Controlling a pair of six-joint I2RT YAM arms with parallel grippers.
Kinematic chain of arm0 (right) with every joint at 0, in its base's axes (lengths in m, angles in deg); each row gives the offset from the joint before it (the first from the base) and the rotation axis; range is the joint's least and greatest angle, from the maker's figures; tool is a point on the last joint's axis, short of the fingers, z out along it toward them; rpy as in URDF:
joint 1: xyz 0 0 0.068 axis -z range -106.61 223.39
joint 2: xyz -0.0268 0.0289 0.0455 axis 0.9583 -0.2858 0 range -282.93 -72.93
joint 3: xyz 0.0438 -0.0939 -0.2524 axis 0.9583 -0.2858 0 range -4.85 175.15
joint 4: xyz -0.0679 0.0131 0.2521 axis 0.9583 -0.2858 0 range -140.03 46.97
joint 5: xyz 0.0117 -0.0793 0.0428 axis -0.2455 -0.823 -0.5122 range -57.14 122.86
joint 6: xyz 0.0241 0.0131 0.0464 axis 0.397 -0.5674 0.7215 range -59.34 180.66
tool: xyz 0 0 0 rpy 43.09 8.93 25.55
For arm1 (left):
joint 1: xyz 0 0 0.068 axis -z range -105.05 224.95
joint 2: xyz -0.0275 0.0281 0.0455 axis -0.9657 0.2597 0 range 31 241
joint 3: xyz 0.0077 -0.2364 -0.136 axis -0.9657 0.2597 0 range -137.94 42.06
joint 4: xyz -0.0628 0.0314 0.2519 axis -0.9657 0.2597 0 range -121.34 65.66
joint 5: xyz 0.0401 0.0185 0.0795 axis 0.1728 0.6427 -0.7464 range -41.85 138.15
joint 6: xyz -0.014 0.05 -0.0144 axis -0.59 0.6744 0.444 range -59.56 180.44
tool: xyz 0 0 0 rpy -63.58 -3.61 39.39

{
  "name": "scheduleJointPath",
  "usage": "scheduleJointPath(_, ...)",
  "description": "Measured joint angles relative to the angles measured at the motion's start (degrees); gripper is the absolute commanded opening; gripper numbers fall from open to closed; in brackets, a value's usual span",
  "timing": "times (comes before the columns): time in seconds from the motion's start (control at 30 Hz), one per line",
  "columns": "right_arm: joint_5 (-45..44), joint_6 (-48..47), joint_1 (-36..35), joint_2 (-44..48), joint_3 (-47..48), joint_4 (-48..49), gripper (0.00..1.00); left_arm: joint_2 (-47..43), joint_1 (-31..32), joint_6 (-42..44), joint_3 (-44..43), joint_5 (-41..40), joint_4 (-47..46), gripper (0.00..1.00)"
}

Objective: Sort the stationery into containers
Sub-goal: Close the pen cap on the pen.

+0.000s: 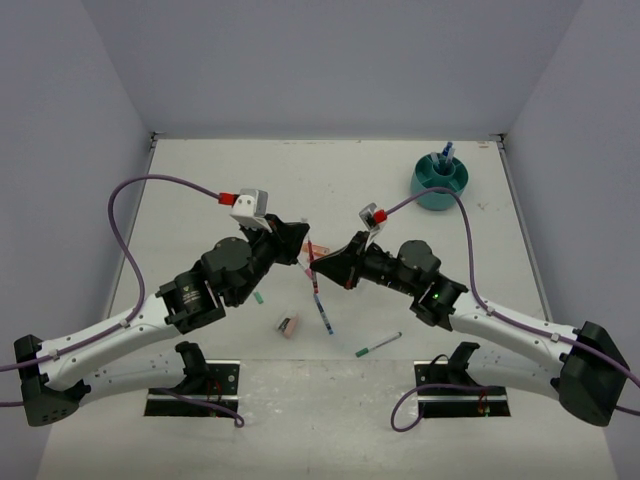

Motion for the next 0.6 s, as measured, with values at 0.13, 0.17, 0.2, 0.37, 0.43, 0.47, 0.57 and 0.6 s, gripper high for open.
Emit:
scheduleJointPath(0.13, 0.00, 0.00, 0.47, 0.00, 0.00, -0.17, 0.00, 0.09, 0.00, -0.02, 0.02, 0.70, -0.02, 0.00)
scheduleJointPath(0.17, 0.01, 0.00, 0.54, 0.00, 0.01, -0.20, 0.00, 0.18, 0.00, -0.02, 0.02, 0.82, -0.05, 0.00)
scheduleJointPath(0.2, 0.02, 0.00, 0.58, 0.00, 0.02, -0.25, 0.00, 0.29, 0.00, -0.02, 0.02, 0.93, -0.11, 0.00)
scheduleJointPath(0.37, 0.03, 0.00, 0.78, 0.00, 0.60, -0.41, 0.00, 0.89, 0.00, -0.03, 0.02, 1.35, -0.31, 0.00)
scheduleJointPath(0.43, 0.01, 0.00, 0.78, 0.00, 0.94, -0.56, 0.00, 1.12, 0.00, -0.17, 0.02, 1.36, -0.78, 0.00)
scheduleJointPath(0.47, 0.00, 0.00, 0.77, 0.00, 1.02, -0.60, 0.00, 1.14, 0.00, -0.30, 0.02, 1.37, -0.94, 0.00)
scheduleJointPath(0.57, -0.03, 0.00, 0.83, 0.00, 1.22, -0.63, 0.00, 1.24, 0.00, -0.68, 0.02, 1.35, -1.33, 0.00)
scheduleJointPath(0.6, -0.06, 0.02, 0.93, 0.00, 1.26, -0.63, 0.00, 1.31, 0.00, -0.96, 0.02, 1.34, -1.39, 0.00)
